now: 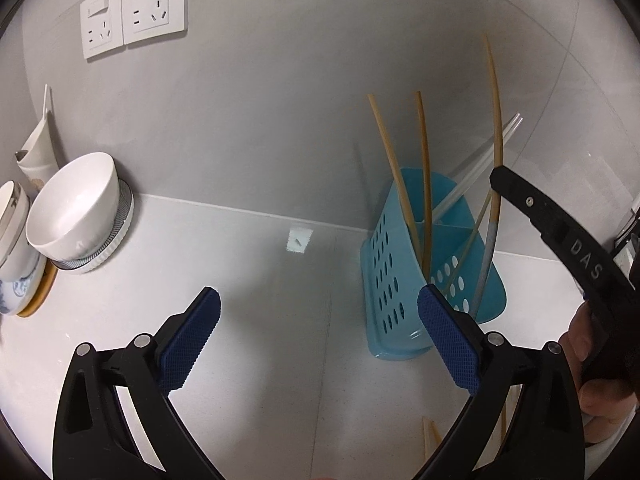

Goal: Organize utensils
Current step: 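Lower the held chopstick into the blue holder with the right tool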

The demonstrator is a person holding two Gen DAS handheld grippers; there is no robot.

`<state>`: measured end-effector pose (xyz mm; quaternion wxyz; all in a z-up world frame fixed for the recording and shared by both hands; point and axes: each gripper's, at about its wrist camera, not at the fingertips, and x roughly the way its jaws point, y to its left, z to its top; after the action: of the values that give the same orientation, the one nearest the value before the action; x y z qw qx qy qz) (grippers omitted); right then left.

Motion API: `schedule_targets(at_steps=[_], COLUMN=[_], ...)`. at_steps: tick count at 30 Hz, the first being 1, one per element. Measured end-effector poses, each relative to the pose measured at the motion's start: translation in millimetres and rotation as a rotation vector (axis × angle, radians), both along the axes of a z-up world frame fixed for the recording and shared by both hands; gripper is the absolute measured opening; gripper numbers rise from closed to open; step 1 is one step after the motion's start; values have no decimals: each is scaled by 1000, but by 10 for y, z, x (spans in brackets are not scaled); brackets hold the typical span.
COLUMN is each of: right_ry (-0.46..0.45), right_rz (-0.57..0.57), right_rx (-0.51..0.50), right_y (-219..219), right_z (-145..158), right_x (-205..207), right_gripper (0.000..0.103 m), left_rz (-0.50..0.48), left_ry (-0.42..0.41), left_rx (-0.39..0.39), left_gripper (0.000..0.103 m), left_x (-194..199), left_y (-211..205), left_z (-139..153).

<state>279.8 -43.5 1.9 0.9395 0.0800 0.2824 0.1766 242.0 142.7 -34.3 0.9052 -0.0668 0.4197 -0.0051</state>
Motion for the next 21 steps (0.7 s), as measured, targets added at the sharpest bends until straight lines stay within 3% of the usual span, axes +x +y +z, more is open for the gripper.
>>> schedule_targets(at_steps=[10, 12, 13, 14, 21], right_ry=[50, 57, 58, 63, 102], right_rz=[14, 8, -3, -16, -70], right_rx=[-55, -74, -90, -96, -119], right_y=[54, 50, 49, 28, -133], right_z=[-100, -63, -43, -17, 93], right_x=[-31, -49, -60, -77, -209], right_gripper=[10, 18, 35, 43, 71], left_rz=[12, 14, 13, 13, 10], left_ry=[6, 7, 9, 12, 16], left_rx=[-2, -1, -1, -2, 11], left_gripper=[97, 97, 97, 97, 97], left_x=[34, 19, 17, 20, -80], left_y=[18, 5, 1, 4, -81], left_z=[-17, 9, 18, 23, 94])
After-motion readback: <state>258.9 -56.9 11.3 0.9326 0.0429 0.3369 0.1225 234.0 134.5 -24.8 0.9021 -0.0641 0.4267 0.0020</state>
